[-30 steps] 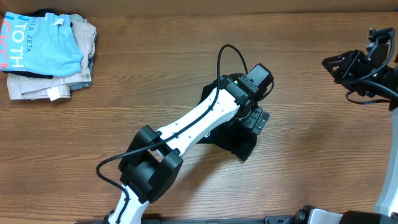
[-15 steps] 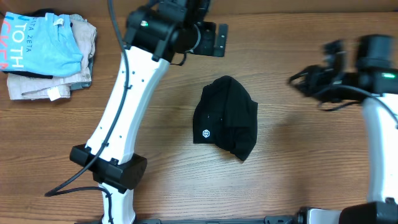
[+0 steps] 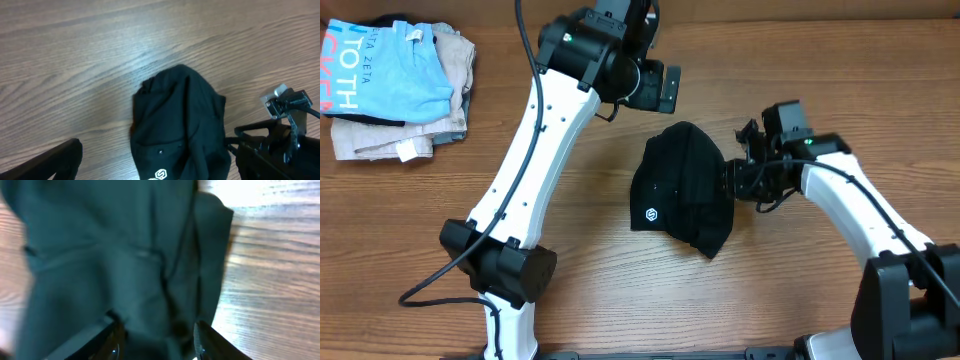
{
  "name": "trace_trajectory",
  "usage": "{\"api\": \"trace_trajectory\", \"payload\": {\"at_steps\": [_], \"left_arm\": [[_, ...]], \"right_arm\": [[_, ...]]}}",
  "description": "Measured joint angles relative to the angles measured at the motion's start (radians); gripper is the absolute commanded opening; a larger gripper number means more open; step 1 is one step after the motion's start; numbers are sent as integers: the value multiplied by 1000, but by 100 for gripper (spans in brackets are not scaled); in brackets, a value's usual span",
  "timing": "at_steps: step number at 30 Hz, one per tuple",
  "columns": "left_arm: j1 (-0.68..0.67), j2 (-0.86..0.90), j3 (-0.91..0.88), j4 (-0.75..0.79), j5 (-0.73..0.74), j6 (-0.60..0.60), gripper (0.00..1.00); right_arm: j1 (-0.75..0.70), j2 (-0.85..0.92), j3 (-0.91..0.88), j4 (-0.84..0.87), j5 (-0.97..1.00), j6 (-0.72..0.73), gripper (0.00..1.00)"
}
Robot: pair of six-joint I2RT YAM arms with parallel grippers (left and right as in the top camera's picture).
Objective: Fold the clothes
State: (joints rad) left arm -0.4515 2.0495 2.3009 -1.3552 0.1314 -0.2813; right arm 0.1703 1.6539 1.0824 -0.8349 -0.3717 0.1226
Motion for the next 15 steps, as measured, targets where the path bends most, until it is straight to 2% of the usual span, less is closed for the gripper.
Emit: {"api": "trace_trajectory", "payload": {"at_steps": [5,7,10,13,14,15], "left_arm": [[0,0,-48,21,0,0,100],[0,0,-56,24,0,0,100],[0,0,-56,24,-2,0,100],[0,0,-56,24,-2,0,100],[0,0,-56,24,-2,0,100],[0,0,-56,24,-2,0,100]], "right_arm": [[2,0,-96,117,9,5,47],[5,0,-114,141,8,4,43],[14,0,-124,171,1,4,29],[20,0,-124,201,-11,6,22],[20,0,-124,208,-16,5,17],[20,0,-124,213,-21,7,4]]}}
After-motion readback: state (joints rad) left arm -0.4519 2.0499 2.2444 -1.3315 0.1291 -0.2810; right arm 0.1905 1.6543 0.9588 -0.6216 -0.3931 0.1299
